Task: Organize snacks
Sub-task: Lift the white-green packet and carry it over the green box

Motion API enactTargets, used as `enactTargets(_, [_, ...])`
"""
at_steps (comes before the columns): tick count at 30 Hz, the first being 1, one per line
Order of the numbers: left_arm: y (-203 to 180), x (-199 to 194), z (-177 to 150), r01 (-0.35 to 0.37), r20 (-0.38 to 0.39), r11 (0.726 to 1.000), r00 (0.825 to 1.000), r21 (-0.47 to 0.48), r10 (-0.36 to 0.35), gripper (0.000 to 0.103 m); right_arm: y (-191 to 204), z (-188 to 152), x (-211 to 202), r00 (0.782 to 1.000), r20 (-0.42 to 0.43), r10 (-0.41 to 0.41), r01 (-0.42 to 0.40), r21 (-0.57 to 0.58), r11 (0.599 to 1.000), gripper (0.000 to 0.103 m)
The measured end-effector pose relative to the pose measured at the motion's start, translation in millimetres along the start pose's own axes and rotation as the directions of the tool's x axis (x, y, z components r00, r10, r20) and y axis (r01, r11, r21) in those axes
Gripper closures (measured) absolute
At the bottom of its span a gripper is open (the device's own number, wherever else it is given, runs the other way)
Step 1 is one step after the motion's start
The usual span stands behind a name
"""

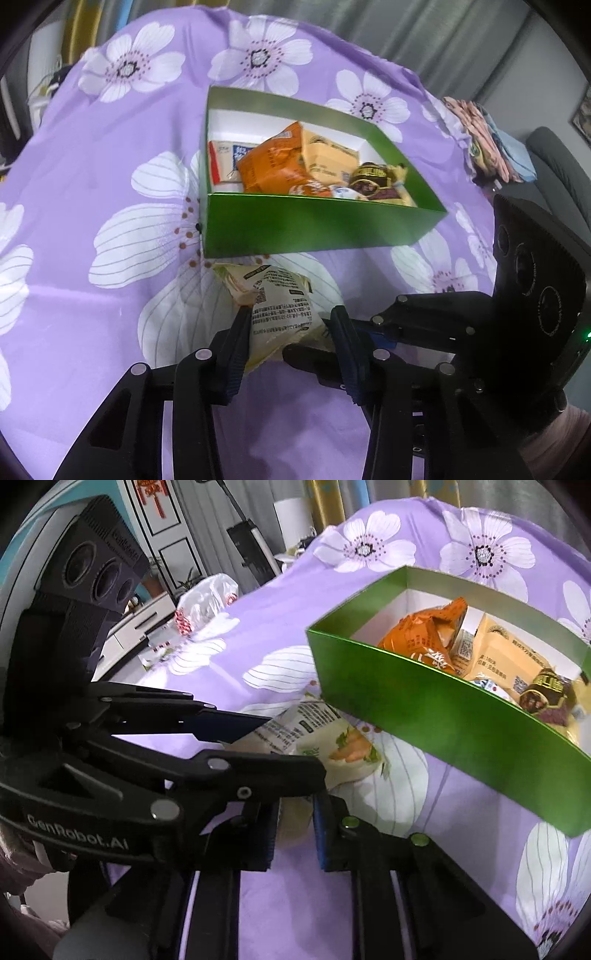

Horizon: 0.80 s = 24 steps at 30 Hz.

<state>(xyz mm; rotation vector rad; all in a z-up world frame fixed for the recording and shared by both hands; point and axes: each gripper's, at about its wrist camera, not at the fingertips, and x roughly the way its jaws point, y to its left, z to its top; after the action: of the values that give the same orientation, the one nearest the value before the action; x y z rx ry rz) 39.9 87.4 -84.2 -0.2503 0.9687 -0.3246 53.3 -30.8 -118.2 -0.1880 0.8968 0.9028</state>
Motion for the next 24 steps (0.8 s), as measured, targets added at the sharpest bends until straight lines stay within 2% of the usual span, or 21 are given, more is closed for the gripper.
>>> enactTargets(12, [-51.9,-40.5,5.8,0.002,0.086,0.995,0.996,0.100,-0.010,0.060,12.4,-5.3,-66.0,0.990,0.133,-0.035,0.036,-0.008,0.999,0.086])
enactTargets(24, [-89.8,-48.1,68.3,0.032,0.181,0.983,0.981,0.178,-0.065,0.060,-16.4,32.0,-114.2,0.954,0.263,-0.141,0.149,-0.009,0.989,0.086])
